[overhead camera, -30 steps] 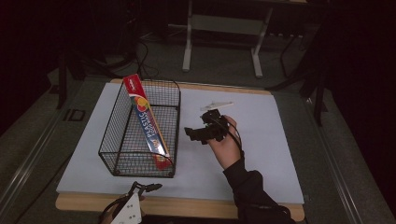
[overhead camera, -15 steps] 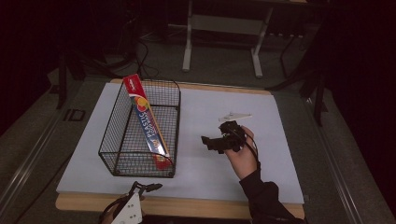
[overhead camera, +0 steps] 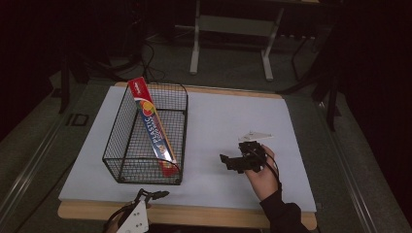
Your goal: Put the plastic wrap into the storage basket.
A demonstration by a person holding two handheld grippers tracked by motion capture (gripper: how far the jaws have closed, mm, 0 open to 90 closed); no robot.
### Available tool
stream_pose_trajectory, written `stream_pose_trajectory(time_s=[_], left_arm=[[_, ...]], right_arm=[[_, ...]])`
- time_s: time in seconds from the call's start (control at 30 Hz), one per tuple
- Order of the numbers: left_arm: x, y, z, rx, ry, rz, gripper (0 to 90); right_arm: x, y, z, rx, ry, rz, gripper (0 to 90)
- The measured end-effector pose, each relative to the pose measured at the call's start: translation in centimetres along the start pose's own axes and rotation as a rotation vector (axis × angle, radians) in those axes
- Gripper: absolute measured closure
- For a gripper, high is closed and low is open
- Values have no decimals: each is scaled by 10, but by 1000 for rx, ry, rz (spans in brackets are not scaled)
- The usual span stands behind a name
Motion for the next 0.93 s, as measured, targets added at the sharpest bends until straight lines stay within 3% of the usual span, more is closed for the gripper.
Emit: stream_pose_trajectory(time_s=[0.3, 0.5, 0.93], left_arm=[[0, 0, 0, 2, 1, 2, 18], [0, 0, 0, 3, 1, 0, 18], [-1, -1, 1, 6, -1, -6, 18]], right_arm=[[-2, -2, -23, -21, -4, 2, 136], [-1, -6, -33, -4, 6, 6, 136], [3, -9, -38, -15, -5, -13, 136]])
Point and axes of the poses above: each handheld gripper's, and its own axes: x roughly forward along the jaws, z roughly out of its top, y roughly to its left, the point moved 2 cm from there along x, roughly forward along the jaws, and after that the axes turned 5 degrees about -z, right-handed, at the moved point
